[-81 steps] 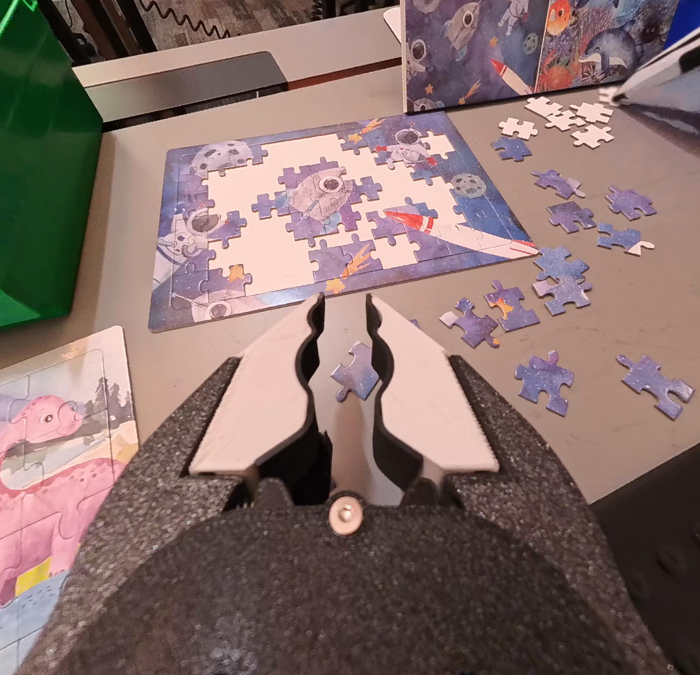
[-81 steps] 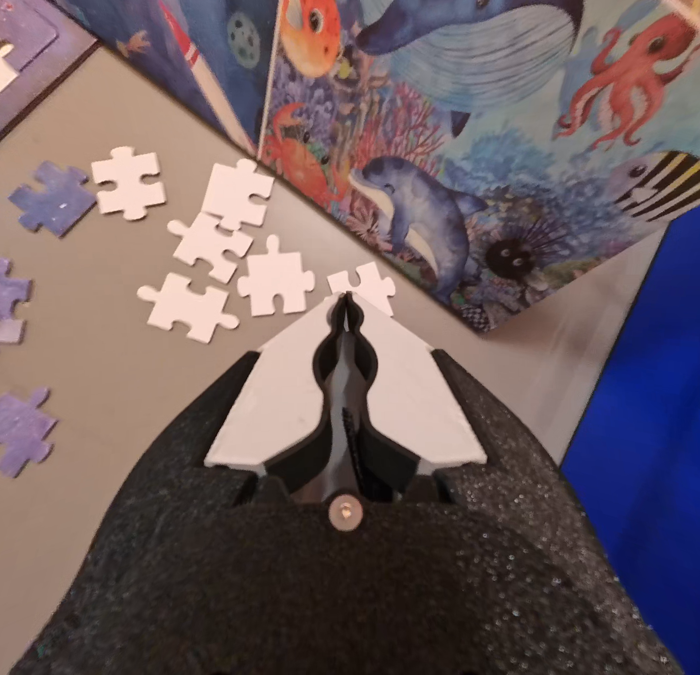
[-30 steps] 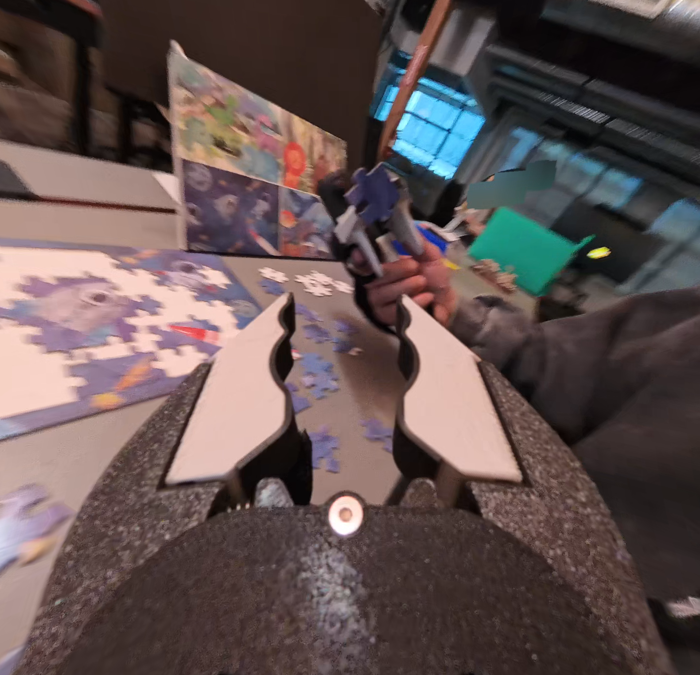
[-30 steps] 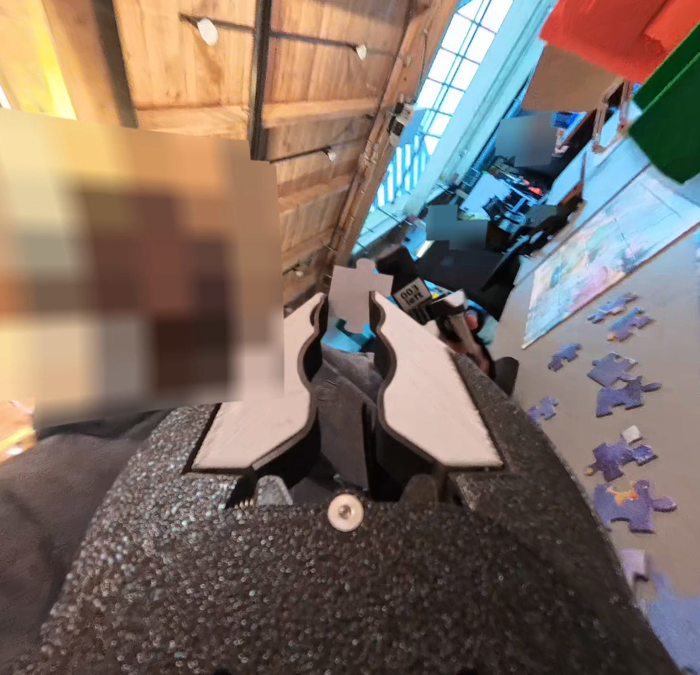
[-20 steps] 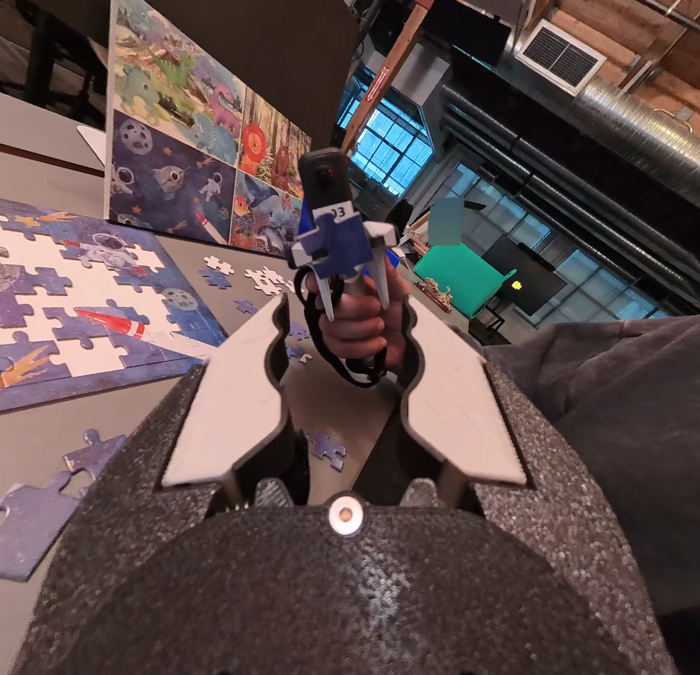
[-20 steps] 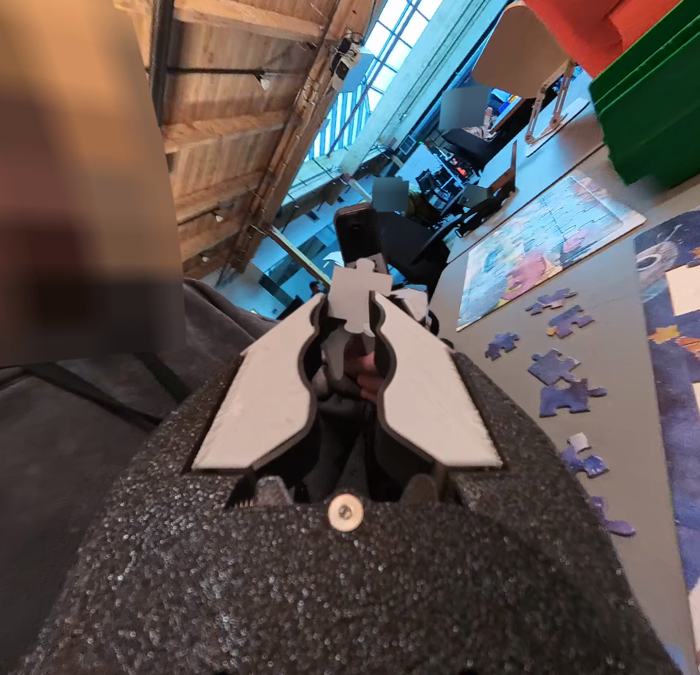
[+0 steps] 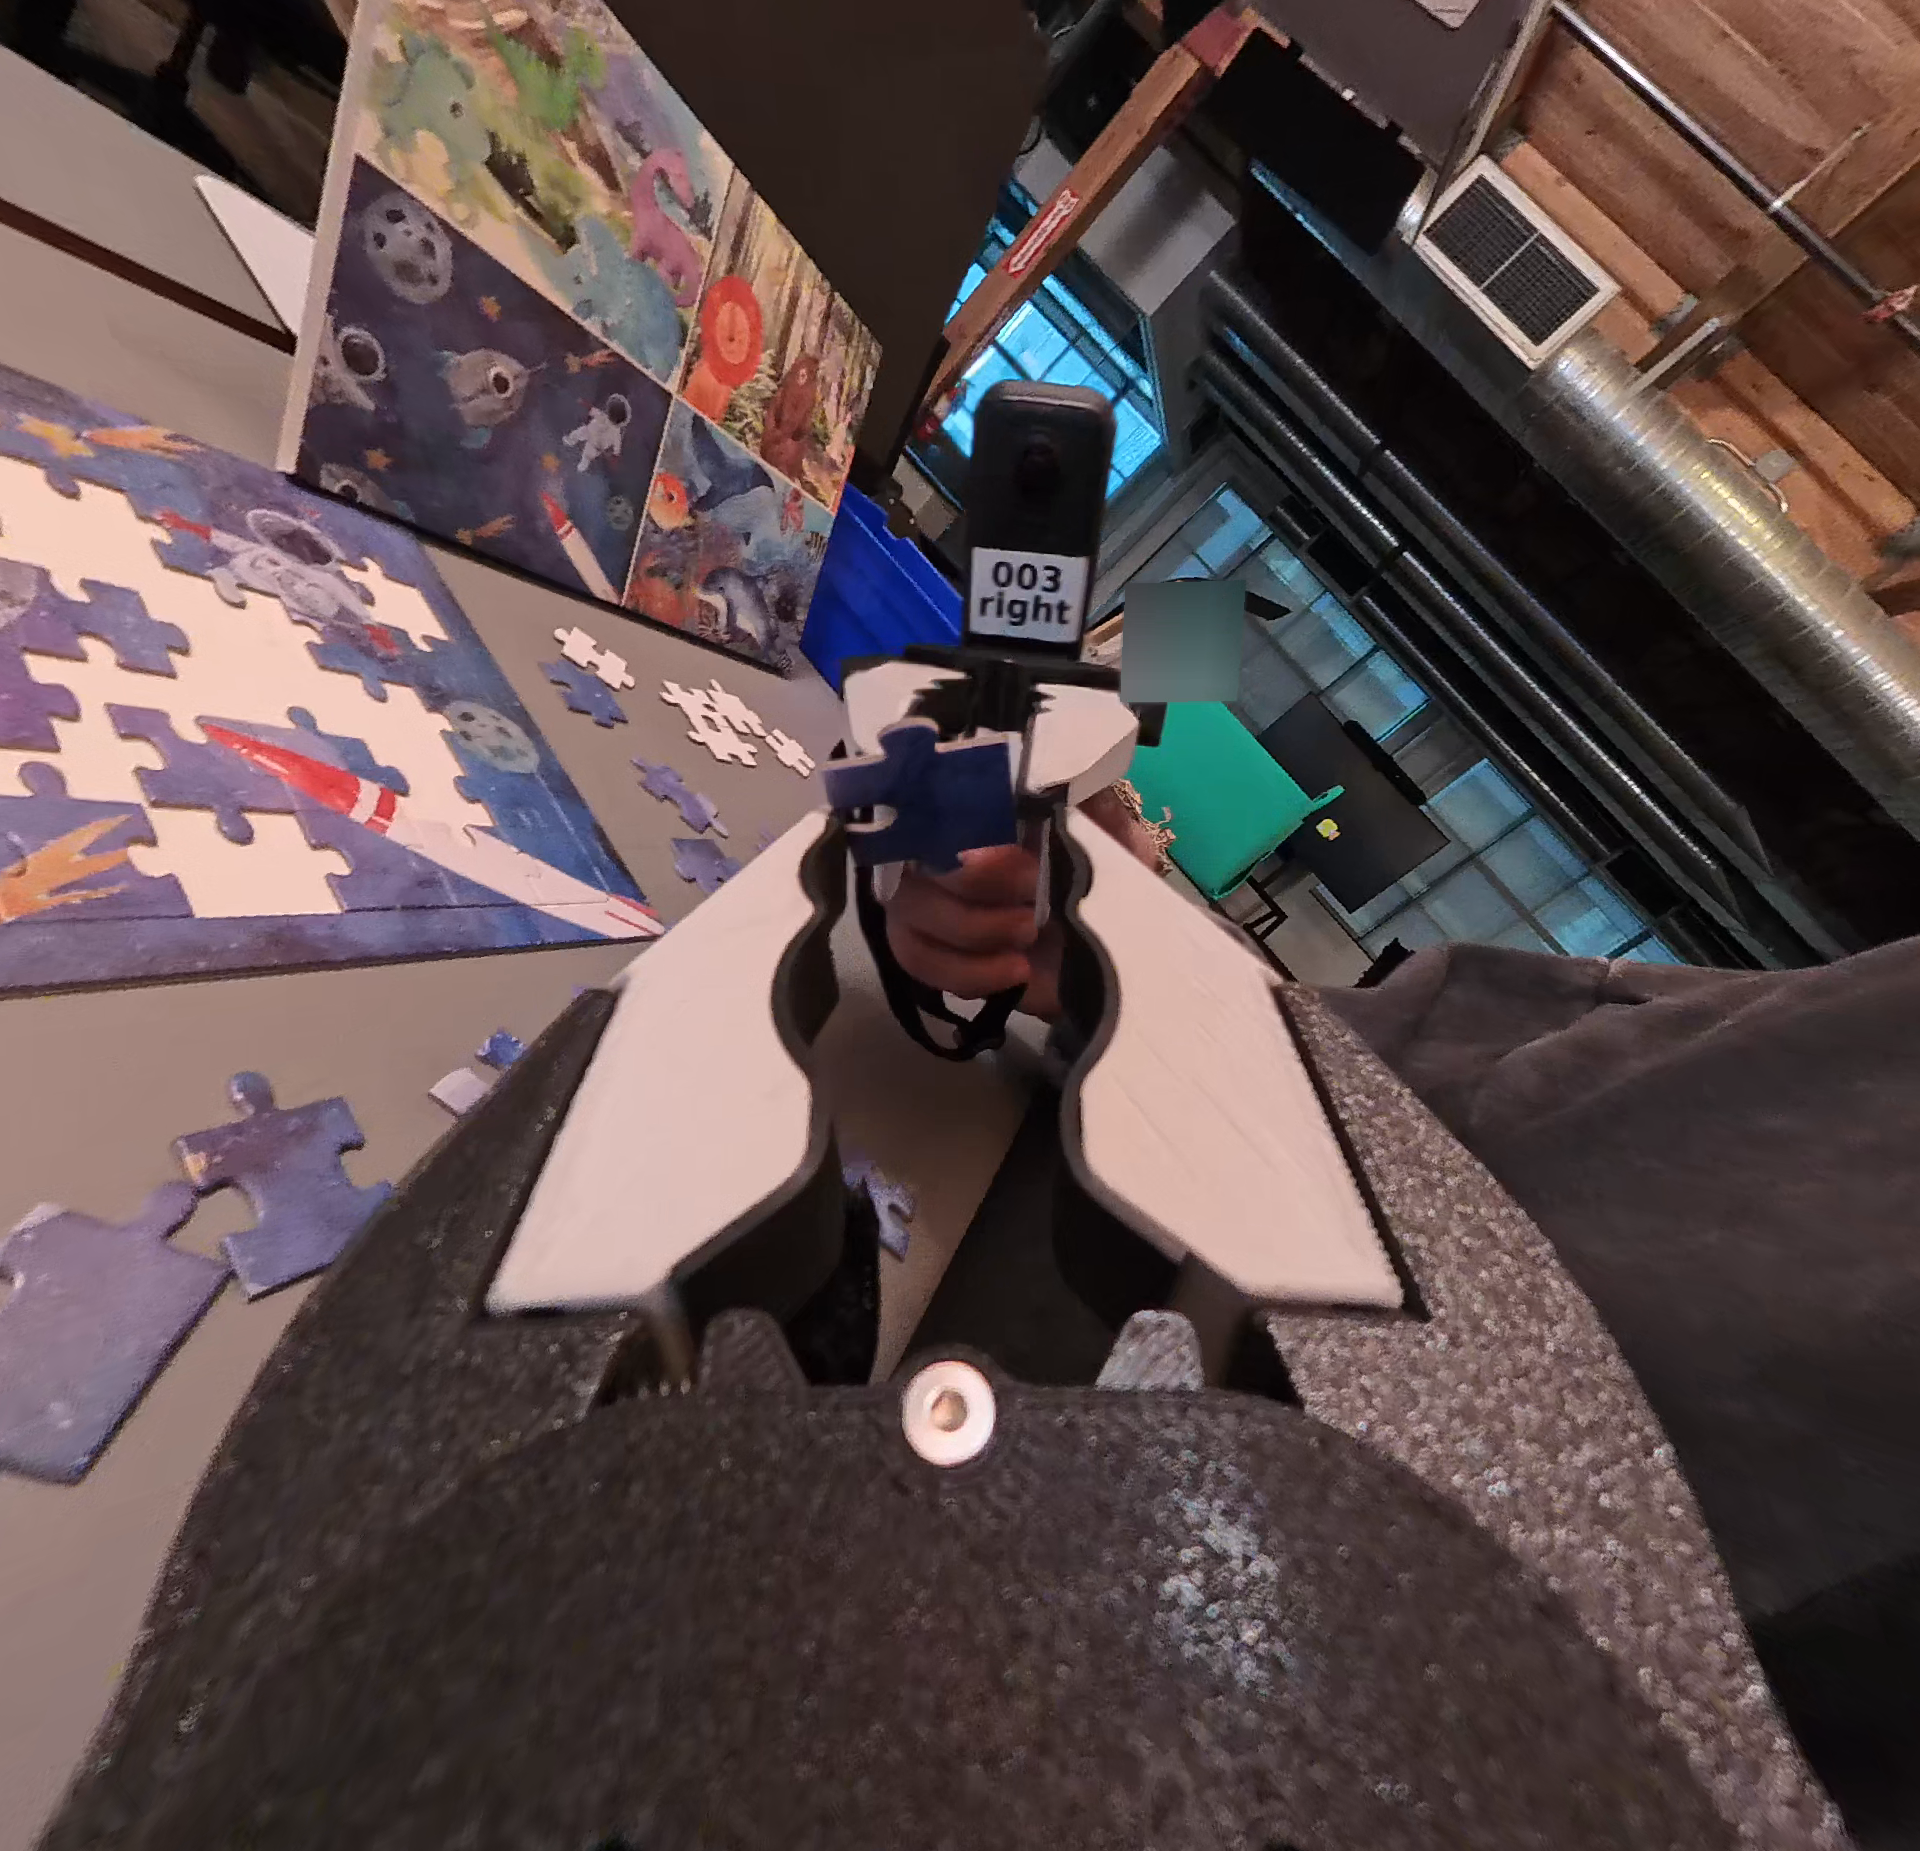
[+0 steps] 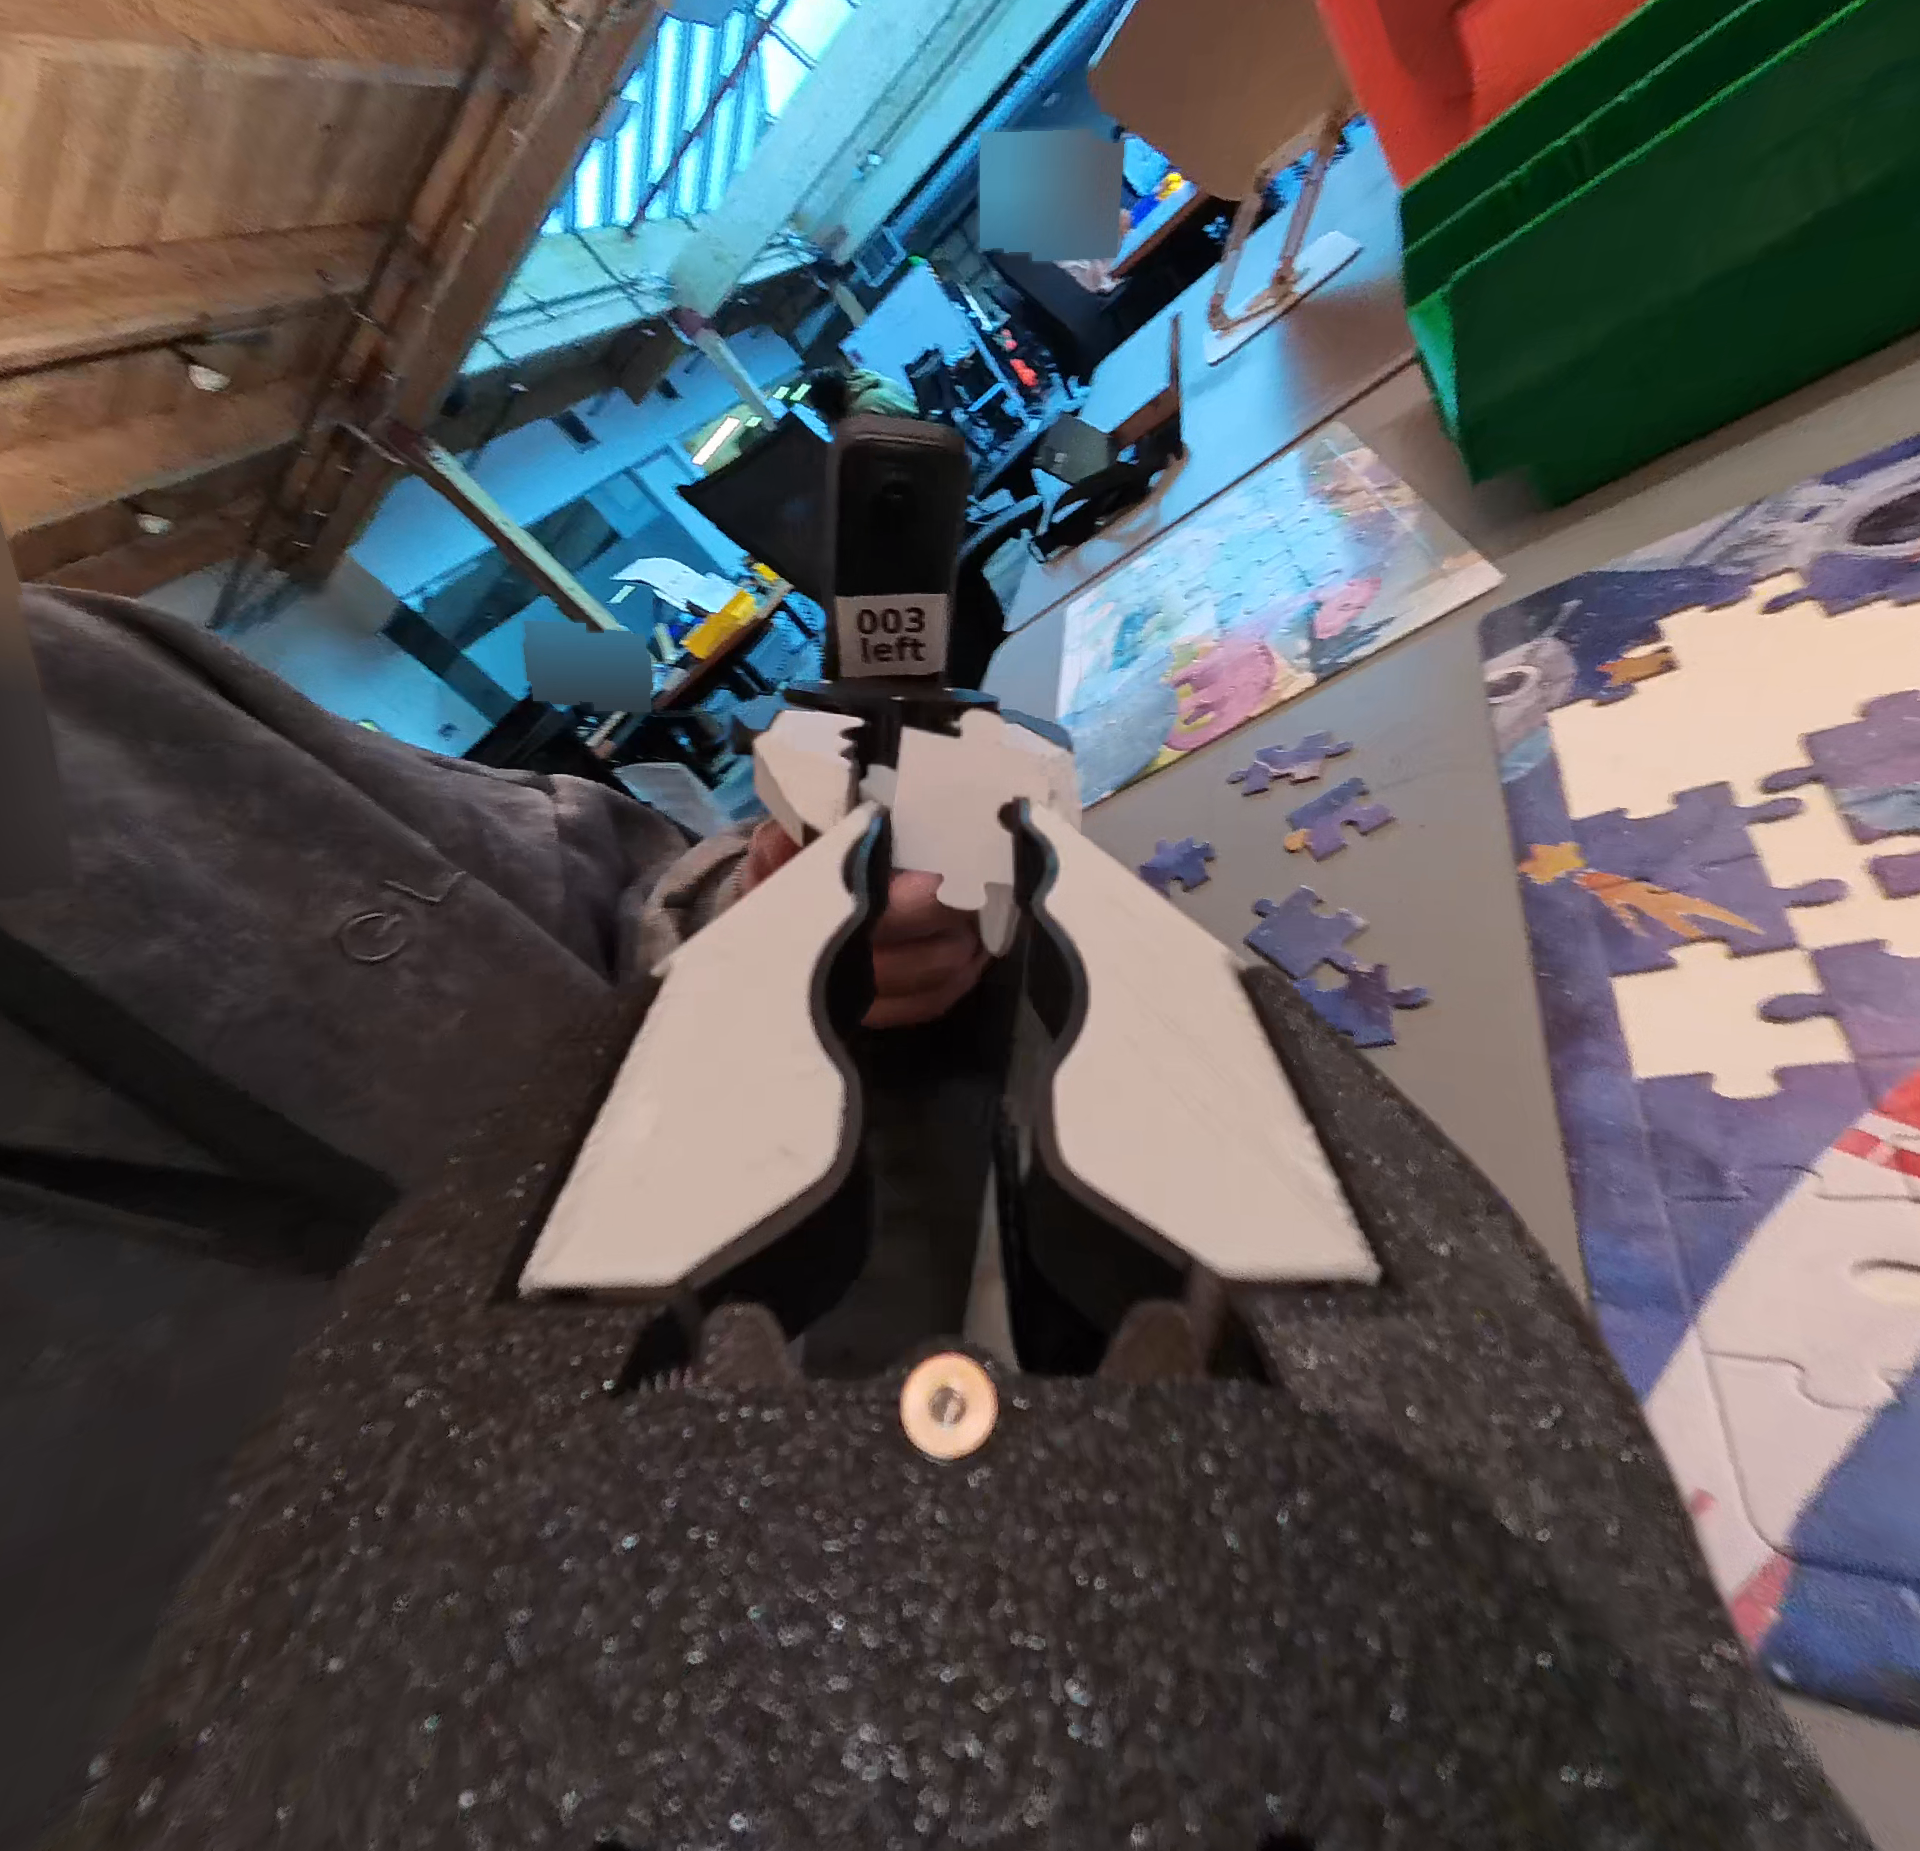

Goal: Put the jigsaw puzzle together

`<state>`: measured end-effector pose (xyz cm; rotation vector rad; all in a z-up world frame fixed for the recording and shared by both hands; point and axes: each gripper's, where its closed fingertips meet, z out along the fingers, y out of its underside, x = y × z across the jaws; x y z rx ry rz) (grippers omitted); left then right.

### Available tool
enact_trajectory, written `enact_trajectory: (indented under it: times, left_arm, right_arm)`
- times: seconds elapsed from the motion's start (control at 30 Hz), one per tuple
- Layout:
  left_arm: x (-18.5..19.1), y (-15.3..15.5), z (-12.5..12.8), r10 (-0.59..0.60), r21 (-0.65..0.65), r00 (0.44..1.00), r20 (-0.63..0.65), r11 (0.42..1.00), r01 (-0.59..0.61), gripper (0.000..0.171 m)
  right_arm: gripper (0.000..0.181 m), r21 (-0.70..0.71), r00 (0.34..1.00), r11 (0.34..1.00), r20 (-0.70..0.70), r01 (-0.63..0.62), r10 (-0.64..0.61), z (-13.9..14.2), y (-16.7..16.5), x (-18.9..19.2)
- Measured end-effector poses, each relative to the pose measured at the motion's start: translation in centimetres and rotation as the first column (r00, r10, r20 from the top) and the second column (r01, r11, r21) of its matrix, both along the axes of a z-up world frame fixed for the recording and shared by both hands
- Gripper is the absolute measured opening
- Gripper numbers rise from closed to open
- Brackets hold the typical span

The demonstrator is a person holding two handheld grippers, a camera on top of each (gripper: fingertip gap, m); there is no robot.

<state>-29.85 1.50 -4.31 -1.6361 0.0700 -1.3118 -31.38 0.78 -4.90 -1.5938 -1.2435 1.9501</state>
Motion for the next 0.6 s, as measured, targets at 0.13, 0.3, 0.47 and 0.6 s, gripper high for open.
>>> enact_trajectory:
  times: [0.13,0.3,0.47,0.6]
  left_arm:
    - [-0.9,0.7,-0.8,0.069,-0.016,0.993,-0.094,0.997,-0.071,0.018]
    - [-2.5,2.2,-0.6,0.105,-0.028,0.987,-0.120,0.994,-0.109,0.001]
    - [-2.1,3.5,-1.7,0.074,-0.118,0.981,-0.180,0.988,-0.096,0.001]
    - [-2.3,4.6,-1.4,0.095,-0.182,0.989,-0.117,0.976,-0.116,0.001]
  right_arm:
    - [0.031,0.070,0.995,0.994,0.048,0.084,-0.088,-0.6,1.5,0.5]
    - [0.024,0.099,0.977,0.976,0.075,0.192,-0.200,-0.4,4.2,2.1]
    - [0.024,0.133,0.941,0.952,0.165,0.274,-0.294,-2.0,6.8,4.1]
    - [0.023,0.090,0.917,0.933,0.169,0.350,-0.360,-1.5,8.8,5.6]
